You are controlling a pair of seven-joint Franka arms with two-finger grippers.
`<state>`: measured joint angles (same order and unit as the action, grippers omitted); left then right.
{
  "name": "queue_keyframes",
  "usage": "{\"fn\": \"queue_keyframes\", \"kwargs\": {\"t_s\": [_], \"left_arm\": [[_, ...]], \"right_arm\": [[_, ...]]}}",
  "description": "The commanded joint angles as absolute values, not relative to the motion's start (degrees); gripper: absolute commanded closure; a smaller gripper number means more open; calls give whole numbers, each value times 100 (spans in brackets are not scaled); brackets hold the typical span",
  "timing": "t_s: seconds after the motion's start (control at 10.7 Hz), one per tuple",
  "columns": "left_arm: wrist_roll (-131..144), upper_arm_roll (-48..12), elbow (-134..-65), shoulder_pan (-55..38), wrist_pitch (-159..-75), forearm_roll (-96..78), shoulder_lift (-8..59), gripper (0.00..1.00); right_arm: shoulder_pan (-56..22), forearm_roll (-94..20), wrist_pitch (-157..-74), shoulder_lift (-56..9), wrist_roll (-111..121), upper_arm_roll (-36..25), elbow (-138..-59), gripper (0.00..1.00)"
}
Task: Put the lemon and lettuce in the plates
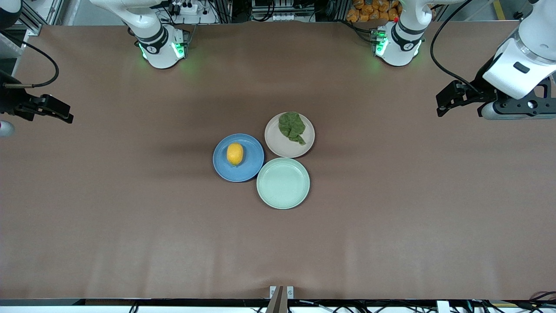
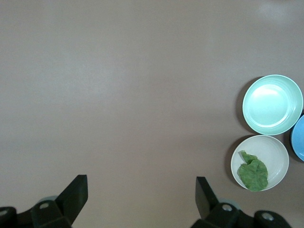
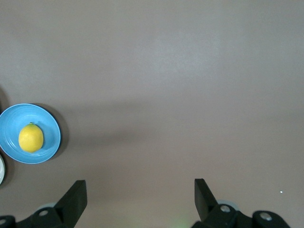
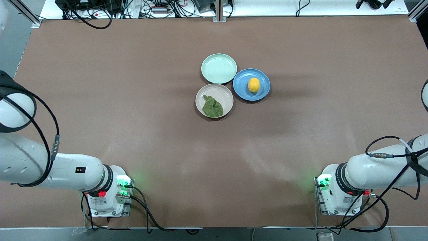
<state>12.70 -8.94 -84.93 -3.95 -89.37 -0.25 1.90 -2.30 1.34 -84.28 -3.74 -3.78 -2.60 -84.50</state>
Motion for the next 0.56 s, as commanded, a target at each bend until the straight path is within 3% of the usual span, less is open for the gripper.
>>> {"fn": "queue_keyframes", "kwargs": {"t_s": [0.0,0.47], "left_arm": [[1099,-914,-8420,-369,-8824,-114,167,0],[1099,-914,-8420,-378,-8824,-114,167,0]], "right_arm": [[-106,211,-8446,-588,-308,-193,-8183,0],[-9,211,-8455,-598,-316,-185,-8183,0]]}}
